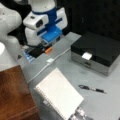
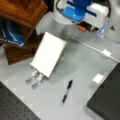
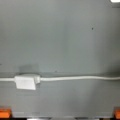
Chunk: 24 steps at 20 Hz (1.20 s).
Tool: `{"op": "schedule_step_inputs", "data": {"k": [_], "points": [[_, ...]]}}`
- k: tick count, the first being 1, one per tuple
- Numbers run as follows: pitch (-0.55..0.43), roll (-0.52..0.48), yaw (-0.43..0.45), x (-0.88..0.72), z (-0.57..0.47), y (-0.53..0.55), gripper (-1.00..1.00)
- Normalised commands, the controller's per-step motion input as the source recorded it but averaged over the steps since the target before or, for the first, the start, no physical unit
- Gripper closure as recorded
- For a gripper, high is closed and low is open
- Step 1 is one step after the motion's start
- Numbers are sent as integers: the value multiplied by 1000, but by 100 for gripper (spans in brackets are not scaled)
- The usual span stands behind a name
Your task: Open the box. Pick up the pen. Place the pen in the box. Pick up the book. Place the book on the shelf.
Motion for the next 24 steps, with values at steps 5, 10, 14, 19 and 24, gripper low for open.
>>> {"op": "schedule_step_inputs", "data": {"k": [5, 10, 14, 19, 24], "points": [[-7, -42, -17, 3, -44, 11, -100], [-5, -47, -89, 11, -74, 53, -100], [-22, -19, -85, 5, -63, 140, -100], [-51, 23, -119, 50, -92, 270, -100], [-84, 70, -195, 162, -146, 412, -100]]}}
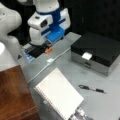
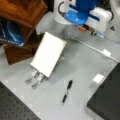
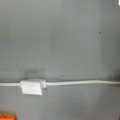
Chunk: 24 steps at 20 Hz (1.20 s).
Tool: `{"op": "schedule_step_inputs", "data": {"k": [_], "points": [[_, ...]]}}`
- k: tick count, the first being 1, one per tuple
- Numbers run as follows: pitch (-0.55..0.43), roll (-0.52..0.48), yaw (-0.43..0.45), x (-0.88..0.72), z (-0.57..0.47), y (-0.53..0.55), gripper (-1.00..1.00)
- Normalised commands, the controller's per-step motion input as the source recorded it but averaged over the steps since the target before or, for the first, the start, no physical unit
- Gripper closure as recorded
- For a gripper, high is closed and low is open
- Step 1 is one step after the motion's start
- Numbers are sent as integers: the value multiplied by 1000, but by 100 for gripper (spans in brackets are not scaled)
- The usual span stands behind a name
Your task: Open the box. Pick up the pen. Place the pen in the box. Pick up the book. Place the book on the shelf.
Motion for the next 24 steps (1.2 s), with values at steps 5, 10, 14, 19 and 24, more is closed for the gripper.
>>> {"op": "schedule_step_inputs", "data": {"k": [5, 10, 14, 19, 24], "points": [[-76, 88, -216, 208, -158, 400, -100], [-3, 41, -191, 238, -96, 274, -100], [33, 24, -172, 302, -26, 201, -100], [72, 44, -123, 405, 8, 218, -100], [120, 22, 35, 420, 17, 238, -100]]}}
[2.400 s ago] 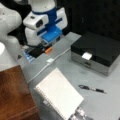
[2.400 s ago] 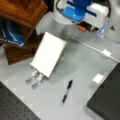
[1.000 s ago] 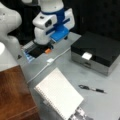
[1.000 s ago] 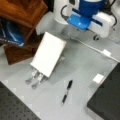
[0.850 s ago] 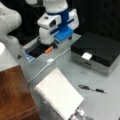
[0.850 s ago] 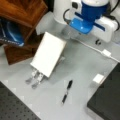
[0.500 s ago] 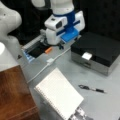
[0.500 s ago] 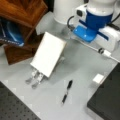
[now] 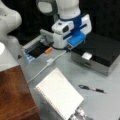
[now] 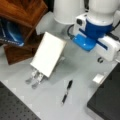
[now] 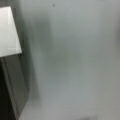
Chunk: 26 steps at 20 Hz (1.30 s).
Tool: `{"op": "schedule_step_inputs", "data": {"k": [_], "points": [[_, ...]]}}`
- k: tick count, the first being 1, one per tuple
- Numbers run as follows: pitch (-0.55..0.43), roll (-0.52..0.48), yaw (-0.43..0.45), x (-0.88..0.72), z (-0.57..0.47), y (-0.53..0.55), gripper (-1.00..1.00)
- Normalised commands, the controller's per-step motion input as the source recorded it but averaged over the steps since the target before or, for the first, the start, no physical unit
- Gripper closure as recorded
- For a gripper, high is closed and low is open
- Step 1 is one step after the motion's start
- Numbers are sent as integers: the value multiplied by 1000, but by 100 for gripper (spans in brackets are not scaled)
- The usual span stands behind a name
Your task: Open the box. Pick up the pen. Place the pen in the box. Pick up the book. Place the book on the shelf.
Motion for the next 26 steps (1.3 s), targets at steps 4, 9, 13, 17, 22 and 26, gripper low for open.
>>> {"op": "schedule_step_inputs", "data": {"k": [4, 9, 13, 17, 22, 26], "points": [[104, 5, 136, 427, 15, 270, -100], [158, -26, 189, 358, 70, 182, -100], [235, 135, 200, 280, 94, 64, -100], [275, 273, 144, 295, 27, 4, -100], [245, 390, 25, 395, -21, -31, -100], [185, 368, -2, 336, 9, -24, -100]]}}
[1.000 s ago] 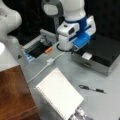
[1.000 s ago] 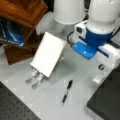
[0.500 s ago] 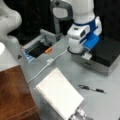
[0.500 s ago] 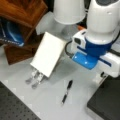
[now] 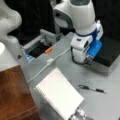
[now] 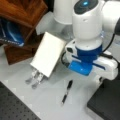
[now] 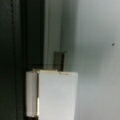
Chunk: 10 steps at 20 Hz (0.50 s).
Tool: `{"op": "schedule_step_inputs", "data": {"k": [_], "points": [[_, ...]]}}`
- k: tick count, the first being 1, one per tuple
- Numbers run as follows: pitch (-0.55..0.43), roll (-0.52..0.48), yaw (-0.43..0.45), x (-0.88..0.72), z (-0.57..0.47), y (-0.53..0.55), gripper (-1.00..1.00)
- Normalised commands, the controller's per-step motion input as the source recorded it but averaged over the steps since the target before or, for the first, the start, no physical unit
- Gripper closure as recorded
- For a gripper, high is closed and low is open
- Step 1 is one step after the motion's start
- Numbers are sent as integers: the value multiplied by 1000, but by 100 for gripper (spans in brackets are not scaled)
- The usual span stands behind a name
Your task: Open the box. Pick up the pen. Place the pen in the box. Pick up the book. Place the book on the shelf.
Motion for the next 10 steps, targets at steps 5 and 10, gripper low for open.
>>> {"op": "schedule_step_inputs", "data": {"k": [5, 10], "points": [[135, 412, 45, 199, -10, -53, -100], [71, 403, 155, 86, -164, -122, -100]]}}
